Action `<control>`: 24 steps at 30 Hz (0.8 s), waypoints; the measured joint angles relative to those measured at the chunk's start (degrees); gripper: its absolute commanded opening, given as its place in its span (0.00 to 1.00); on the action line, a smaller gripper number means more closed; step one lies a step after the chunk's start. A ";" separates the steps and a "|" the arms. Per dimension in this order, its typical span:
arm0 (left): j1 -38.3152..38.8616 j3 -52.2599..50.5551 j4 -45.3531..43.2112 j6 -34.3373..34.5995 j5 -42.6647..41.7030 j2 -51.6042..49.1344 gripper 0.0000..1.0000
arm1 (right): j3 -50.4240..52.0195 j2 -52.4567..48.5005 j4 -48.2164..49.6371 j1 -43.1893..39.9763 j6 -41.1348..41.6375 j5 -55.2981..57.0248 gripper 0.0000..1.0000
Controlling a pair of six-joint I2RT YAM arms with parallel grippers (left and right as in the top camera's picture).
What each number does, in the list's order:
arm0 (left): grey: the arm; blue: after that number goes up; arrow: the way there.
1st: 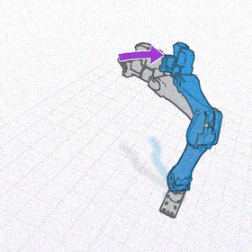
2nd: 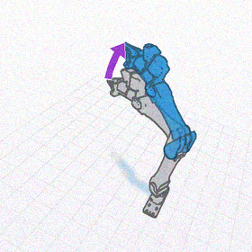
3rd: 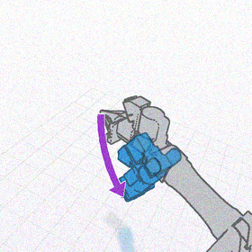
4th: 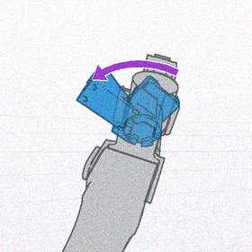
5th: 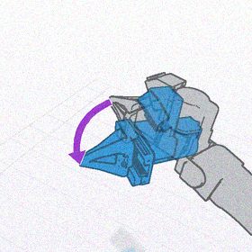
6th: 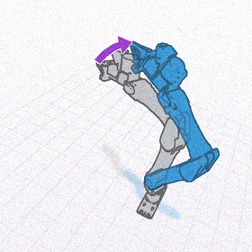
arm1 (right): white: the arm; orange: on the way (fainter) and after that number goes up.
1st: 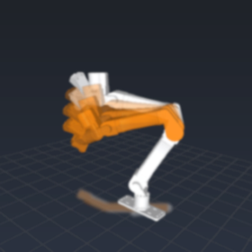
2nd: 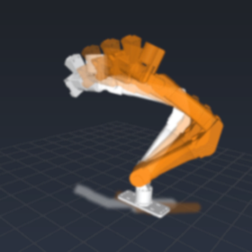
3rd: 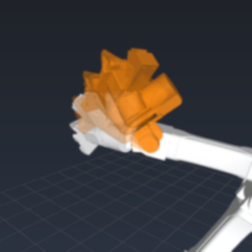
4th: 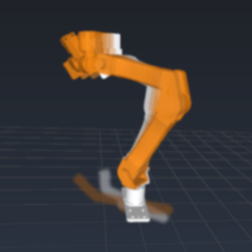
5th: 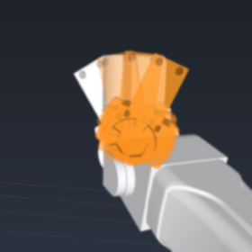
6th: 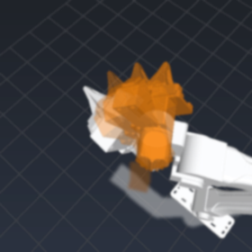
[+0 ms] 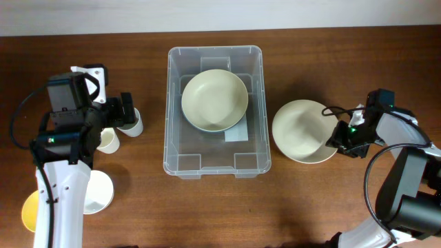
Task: Pack container
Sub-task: 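Grasp the rim of the remaining cream bowl with the right gripper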
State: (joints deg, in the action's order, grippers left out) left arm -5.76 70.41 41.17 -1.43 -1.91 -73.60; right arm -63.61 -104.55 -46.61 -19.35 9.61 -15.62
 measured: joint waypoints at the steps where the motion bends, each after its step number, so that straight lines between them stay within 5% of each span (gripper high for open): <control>1: 0.00 0.00 0.00 0.00 0.00 0.00 0.99 | 0.00 -0.02 0.13 0.22 0.37 -0.11 0.20; 5: 0.00 0.00 0.02 0.00 0.00 0.00 0.99 | 0.04 -0.02 0.57 0.83 1.16 -0.35 0.06; 10: 0.00 0.00 0.07 0.02 0.00 0.00 0.99 | 0.04 -0.02 0.61 0.98 1.51 -0.39 0.04; 16: 0.00 0.00 0.31 0.00 0.00 0.00 0.99 | 0.04 -0.02 1.09 0.98 2.32 -0.37 0.06; 24: 0.00 0.00 0.50 0.00 0.00 0.00 0.99 | 0.13 -0.02 1.60 0.98 2.62 -0.35 0.20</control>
State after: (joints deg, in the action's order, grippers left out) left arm -5.76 70.41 41.67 -1.43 -1.91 -73.60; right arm -63.48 -104.57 -45.01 -18.37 12.23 -15.97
